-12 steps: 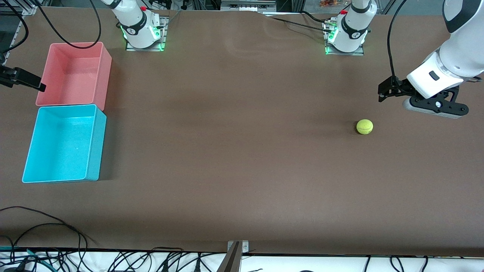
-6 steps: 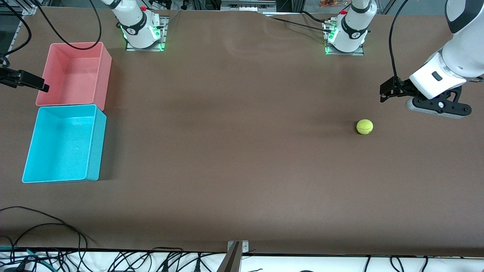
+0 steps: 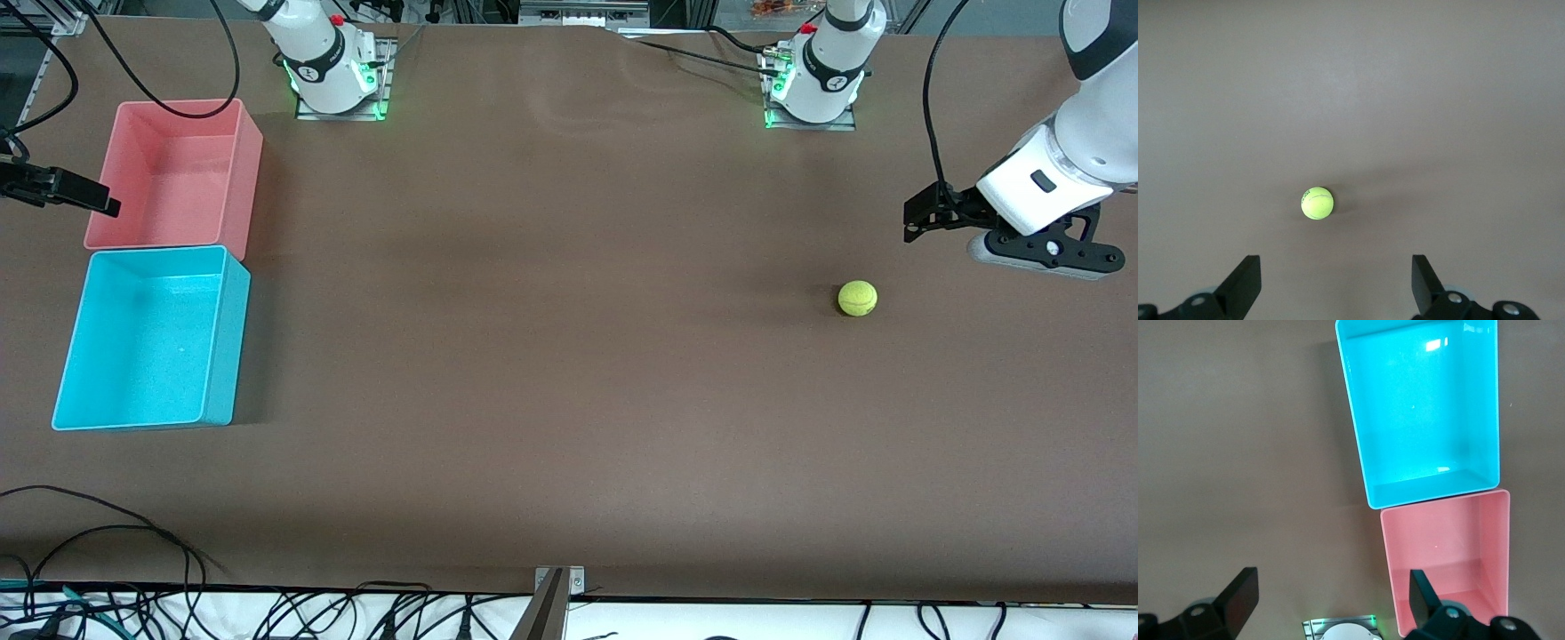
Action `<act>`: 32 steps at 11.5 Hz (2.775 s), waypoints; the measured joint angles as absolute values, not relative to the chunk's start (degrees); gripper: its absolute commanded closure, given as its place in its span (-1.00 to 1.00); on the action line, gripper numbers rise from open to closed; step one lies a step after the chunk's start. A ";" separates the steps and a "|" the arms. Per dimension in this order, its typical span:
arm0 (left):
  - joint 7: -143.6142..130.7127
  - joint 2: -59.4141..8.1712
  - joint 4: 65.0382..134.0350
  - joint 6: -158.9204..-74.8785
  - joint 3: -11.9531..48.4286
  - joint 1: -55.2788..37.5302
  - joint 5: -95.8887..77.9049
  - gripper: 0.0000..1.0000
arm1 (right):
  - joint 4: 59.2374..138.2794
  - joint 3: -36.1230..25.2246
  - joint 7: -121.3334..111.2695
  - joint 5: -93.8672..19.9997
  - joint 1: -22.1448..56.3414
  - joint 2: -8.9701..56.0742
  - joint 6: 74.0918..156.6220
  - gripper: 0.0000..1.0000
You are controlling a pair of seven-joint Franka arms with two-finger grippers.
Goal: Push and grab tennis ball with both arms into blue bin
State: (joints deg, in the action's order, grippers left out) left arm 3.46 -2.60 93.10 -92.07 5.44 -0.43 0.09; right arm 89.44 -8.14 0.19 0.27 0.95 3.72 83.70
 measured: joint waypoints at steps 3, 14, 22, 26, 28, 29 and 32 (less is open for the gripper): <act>3.46 -2.59 93.10 -92.07 5.50 -0.43 0.08 -0.95 | 89.44 -7.98 0.19 0.26 1.08 3.95 83.78 -1.00; 3.46 -2.59 93.10 -92.04 5.48 -0.34 -0.85 -0.80 | 89.31 -8.06 0.13 0.25 1.01 3.87 84.81 -1.00; 3.50 -2.59 93.10 -91.98 5.47 -0.32 -0.85 -0.73 | 89.26 -8.00 -0.01 0.15 1.08 3.85 84.97 -1.00; 3.53 -2.59 93.10 -91.88 5.46 -0.26 -0.85 -0.70 | 89.26 -7.99 -0.06 0.12 1.11 3.81 84.96 -1.00; 3.54 -2.59 93.10 -91.69 5.46 -0.26 -0.85 -0.70 | 89.25 -7.97 -0.09 0.12 1.12 3.77 84.95 -1.00; 3.55 -2.59 93.10 -91.63 5.46 -0.26 -0.85 -0.70 | 89.25 -7.97 -0.09 0.11 1.12 3.75 84.95 -1.00; 3.58 -2.59 93.10 -91.55 5.48 -0.26 -0.85 -0.86 | 89.18 -8.00 -0.09 -1.18 1.11 3.61 84.95 -1.00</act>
State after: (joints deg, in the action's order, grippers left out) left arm 3.58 -2.59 93.10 -91.55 5.48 -0.26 -0.85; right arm 89.18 -8.00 -0.09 -1.18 1.11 3.61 84.95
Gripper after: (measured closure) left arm 0.145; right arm 0.000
